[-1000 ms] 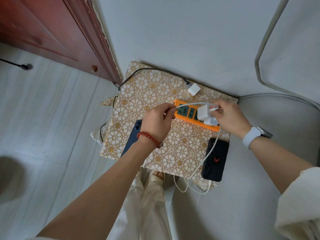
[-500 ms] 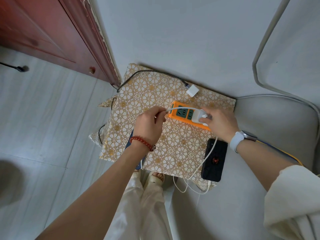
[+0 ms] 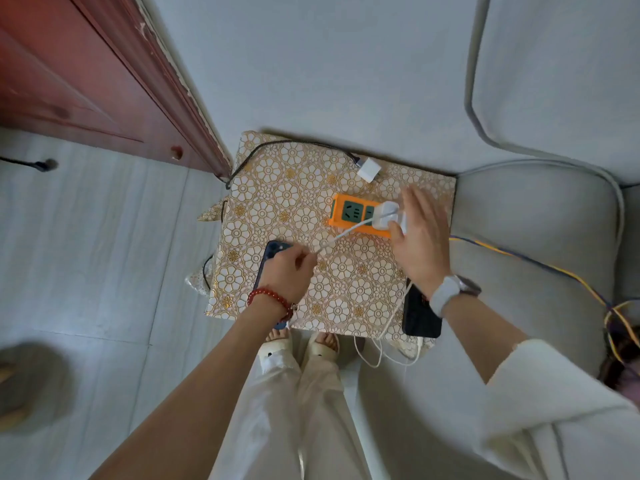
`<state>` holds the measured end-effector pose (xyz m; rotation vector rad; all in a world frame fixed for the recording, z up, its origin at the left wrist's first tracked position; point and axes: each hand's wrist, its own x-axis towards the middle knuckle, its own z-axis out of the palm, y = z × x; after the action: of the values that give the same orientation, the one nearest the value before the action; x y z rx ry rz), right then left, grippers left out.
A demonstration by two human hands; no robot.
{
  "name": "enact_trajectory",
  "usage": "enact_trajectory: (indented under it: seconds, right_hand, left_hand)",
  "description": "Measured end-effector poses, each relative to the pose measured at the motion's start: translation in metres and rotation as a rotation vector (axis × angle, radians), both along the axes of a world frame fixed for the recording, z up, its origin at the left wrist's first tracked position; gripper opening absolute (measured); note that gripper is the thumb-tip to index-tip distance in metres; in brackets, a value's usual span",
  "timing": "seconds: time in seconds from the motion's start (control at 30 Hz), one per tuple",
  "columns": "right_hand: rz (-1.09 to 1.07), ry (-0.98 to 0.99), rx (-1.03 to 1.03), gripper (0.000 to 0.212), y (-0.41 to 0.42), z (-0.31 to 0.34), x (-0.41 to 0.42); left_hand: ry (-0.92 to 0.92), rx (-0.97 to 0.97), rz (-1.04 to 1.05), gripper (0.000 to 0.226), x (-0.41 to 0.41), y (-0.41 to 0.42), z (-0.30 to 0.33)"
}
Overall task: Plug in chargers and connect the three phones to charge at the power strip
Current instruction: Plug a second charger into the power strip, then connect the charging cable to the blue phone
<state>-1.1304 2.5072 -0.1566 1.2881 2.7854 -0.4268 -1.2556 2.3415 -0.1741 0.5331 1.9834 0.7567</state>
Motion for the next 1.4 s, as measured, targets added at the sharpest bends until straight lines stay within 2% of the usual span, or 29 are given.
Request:
enact_trajectory:
  seconds: [0.07, 0.1, 0.17, 0.23, 0.27, 0.33, 0.43, 0.5, 0.57, 0.67, 0.73, 0.8, 0.87, 0.93, 1.0, 1.03, 1.13, 1.23, 1.33, 1.4]
  right_hand:
    - [-0.118, 0.315, -0.04, 0.037, -0.041, 0.007, 0.018]
    - [-0.186, 0.374, -0.167, 0.035, -0.065, 0.012, 0.027]
    - [-0.267, 0.284, -0.602, 0.042, -0.113, 0.02, 0.042]
    - [-0.175, 0.101, -0.983, 0.048, -0.155, 0.018, 0.053]
    - [-0.126, 0.054, -1.046, 0.044, -0.172, 0.014, 0.057]
    - [-0.162, 0.045, -0.98, 0.029, -0.187, 0.009, 0.055]
    - [-0.334, 0.17, -0.981, 0.022, -0.174, 0.016, 0.044]
    - [-0.424, 0.285, -1.081, 0.019, -0.15, 0.035, 0.04]
    - [-0.501, 0.468, -1.133, 0.015, -0.122, 0.058, 0.038]
    - [-0.555, 0.767, -1.185, 0.012, -0.09, 0.09, 0.03]
    - [-0.551, 0.888, -1.168, 0.014, -0.079, 0.104, 0.025]
    - [-0.558, 0.945, -1.189, 0.017, -0.079, 0.107, 0.024]
    - [-0.564, 0.85, -1.238, 0.024, -0.088, 0.098, 0.023]
    - [-0.486, 0.492, -1.251, 0.032, -0.106, 0.079, 0.023]
    - [-0.255, 0.019, -1.233, 0.034, -0.132, 0.064, 0.03]
    - [-0.172, -0.028, -1.24, 0.034, -0.146, 0.06, 0.039]
    - [-0.102, 0.052, -1.313, 0.039, -0.175, 0.062, 0.072]
    - [-0.172, 0.117, -1.332, 0.044, -0.167, 0.062, 0.087]
    - [-0.346, 0.247, -1.302, 0.04, -0.143, 0.067, 0.084]
    - [-0.287, 0.258, -1.247, 0.037, -0.132, 0.074, 0.074]
  left_hand:
    - [-0.201, -0.004, 0.089, 0.023, 0.004, 0.0, 0.008]
    - [-0.332, -0.01, 0.166, 0.022, 0.006, 0.001, 0.013]
    - [-0.634, -0.037, 0.354, 0.02, 0.007, 0.008, 0.025]
    - [-0.886, -0.058, 0.508, 0.019, 0.004, 0.015, 0.036]
    - [-0.959, -0.05, 0.541, 0.019, 0.002, 0.017, 0.04]
    - [-1.024, 0.0, 0.541, 0.02, -0.002, 0.019, 0.047]
    - [-0.992, 0.118, 0.503, 0.024, -0.006, 0.009, 0.046]
    - [-0.844, 0.15, 0.428, 0.027, -0.003, -0.005, 0.043]
    - [-0.707, 0.13, 0.266, 0.036, 0.01, -0.025, 0.041]
    - [-0.571, 0.097, -0.104, 0.051, 0.049, -0.052, 0.051]
    - [-0.454, 0.138, -0.184, 0.032, 0.07, -0.058, 0.057]
    - [-0.438, 0.145, -0.007, 0.015, 0.076, -0.057, 0.069]
    - [-0.579, 0.175, 0.238, 0.022, 0.07, -0.055, 0.08]
    - [-0.648, 0.254, 0.376, 0.025, 0.056, -0.055, 0.09]
    - [-0.684, 0.359, 0.481, 0.025, 0.038, -0.054, 0.099]
    - [-0.704, 0.41, 0.545, 0.025, 0.028, -0.053, 0.103]
    - [-0.701, 0.48, 0.737, 0.024, 0.001, -0.049, 0.11]
    - [-0.624, 0.461, 0.903, 0.021, -0.012, -0.054, 0.109]
    - [-0.6, 0.316, 0.842, 0.026, -0.004, -0.057, 0.105]
    - [-0.689, 0.177, 0.68, 0.032, 0.014, -0.056, 0.106]
